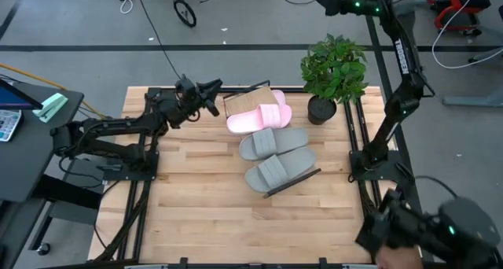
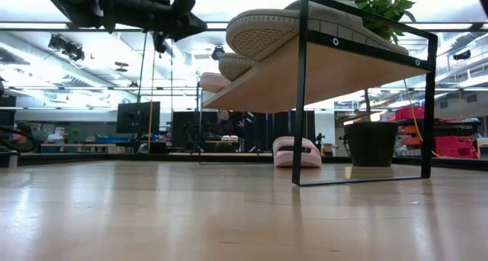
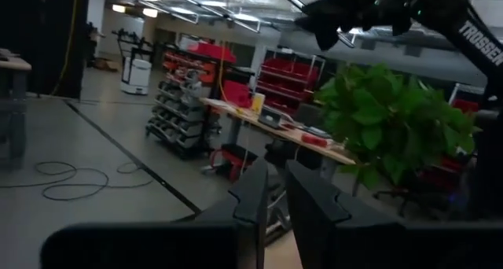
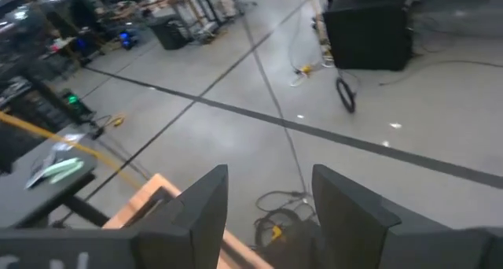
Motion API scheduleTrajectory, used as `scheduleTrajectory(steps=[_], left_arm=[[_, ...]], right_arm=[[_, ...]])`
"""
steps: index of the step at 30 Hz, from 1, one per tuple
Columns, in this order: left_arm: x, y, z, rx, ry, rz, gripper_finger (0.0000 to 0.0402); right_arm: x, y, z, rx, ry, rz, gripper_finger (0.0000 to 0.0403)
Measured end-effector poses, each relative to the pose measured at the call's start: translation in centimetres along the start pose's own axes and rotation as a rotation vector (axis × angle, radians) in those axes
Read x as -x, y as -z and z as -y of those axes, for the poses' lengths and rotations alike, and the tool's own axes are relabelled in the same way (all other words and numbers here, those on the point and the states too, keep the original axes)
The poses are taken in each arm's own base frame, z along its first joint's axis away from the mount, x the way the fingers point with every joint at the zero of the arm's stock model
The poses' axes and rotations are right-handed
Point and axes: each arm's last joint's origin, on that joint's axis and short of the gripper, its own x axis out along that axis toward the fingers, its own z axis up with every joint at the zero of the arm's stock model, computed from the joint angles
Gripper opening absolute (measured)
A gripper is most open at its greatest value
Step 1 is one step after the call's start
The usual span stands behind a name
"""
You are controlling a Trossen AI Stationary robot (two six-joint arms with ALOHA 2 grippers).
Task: Pick and place slides into the shelf
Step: Put the pink slipper on the shelf
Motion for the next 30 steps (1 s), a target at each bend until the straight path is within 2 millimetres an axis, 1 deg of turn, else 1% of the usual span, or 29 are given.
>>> scheduleTrajectory(steps=[5,11,15,18,20,24,28,30], left_arm=[[-0.2,-0.3,-0.7,-0.005,-0.03,0.012,0.0056],[-0.4,-0.4,-1.3,-0.009,-0.053,0.02,0.0057],[-0.5,-0.5,-1.6,-0.011,-0.064,0.023,0.0051],[-0.5,-0.5,-1.6,-0.011,-0.064,0.023,0.0048],[-0.5,-0.5,-1.6,-0.011,-0.063,0.023,0.0049],[-0.5,-0.5,-1.6,-0.011,-0.063,0.023,0.0053],[-0.5,-0.5,-1.6,-0.017,-0.069,0.024,0.0056],[-0.5,-0.5,-1.7,-0.018,-0.073,0.025,0.0056]], right_arm=[[-1.9,0.0,3.4,-0.039,0.041,-0.006,0.019],[-4.9,0.0,7.5,-0.109,-0.016,-0.002,0.019],[-6.6,0.8,10.4,-0.16,-0.006,-0.034,0.019],[-7.4,1.4,12.5,-0.195,0.004,-0.058,0.019],[-8.2,1.9,13.1,-0.196,0.008,-0.073,0.019],[-9.5,2.6,13.8,-0.237,-0.004,-0.103,0.019],[-10.4,3.2,14.7,-0.242,0.099,-0.097,0.019],[-10.6,3.3,15.2,-0.226,0.153,-0.087,0.019]])
